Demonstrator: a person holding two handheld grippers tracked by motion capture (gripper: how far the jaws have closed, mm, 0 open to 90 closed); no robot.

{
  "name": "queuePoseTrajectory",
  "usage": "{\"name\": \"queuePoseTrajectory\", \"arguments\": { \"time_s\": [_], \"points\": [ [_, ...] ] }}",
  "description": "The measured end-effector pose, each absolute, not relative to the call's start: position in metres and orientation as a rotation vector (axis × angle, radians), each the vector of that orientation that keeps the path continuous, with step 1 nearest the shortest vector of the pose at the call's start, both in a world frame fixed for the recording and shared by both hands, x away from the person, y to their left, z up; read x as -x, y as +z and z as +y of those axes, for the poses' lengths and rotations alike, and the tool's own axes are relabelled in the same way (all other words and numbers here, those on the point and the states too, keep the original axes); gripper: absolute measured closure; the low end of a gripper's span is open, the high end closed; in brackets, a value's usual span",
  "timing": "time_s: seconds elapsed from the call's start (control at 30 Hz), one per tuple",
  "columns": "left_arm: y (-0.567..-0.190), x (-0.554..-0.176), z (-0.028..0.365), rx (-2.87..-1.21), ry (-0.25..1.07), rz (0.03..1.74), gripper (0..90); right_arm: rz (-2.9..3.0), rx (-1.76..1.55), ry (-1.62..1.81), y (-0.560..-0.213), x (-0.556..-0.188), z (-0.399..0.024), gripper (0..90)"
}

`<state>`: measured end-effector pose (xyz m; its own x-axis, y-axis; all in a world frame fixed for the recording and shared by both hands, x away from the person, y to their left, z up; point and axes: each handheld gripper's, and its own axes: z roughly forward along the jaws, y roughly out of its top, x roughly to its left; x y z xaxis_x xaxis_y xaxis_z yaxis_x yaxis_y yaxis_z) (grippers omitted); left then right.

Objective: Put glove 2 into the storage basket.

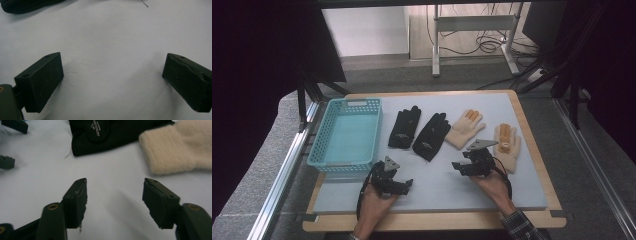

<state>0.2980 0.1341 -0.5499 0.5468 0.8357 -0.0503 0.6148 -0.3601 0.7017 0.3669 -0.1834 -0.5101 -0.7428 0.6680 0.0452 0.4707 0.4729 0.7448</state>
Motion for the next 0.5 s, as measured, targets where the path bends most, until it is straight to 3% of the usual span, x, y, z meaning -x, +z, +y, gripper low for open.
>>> {"name": "queuePoseTrajectory", "arguments": {
  "time_s": [0.33,0.5],
  "points": [
    [-0.55,-0.298,0.134,-2.1,0.416,1.164,3.6,2.471,-0.986,1.159,-0.5,-0.404,-0.153,65.8],
    [-0.55,-0.298,0.134,-2.1,0.416,1.164,3.6,2.454,-1.0,1.122,-0.507,-0.424,-0.133,64.3]
  ]
}}
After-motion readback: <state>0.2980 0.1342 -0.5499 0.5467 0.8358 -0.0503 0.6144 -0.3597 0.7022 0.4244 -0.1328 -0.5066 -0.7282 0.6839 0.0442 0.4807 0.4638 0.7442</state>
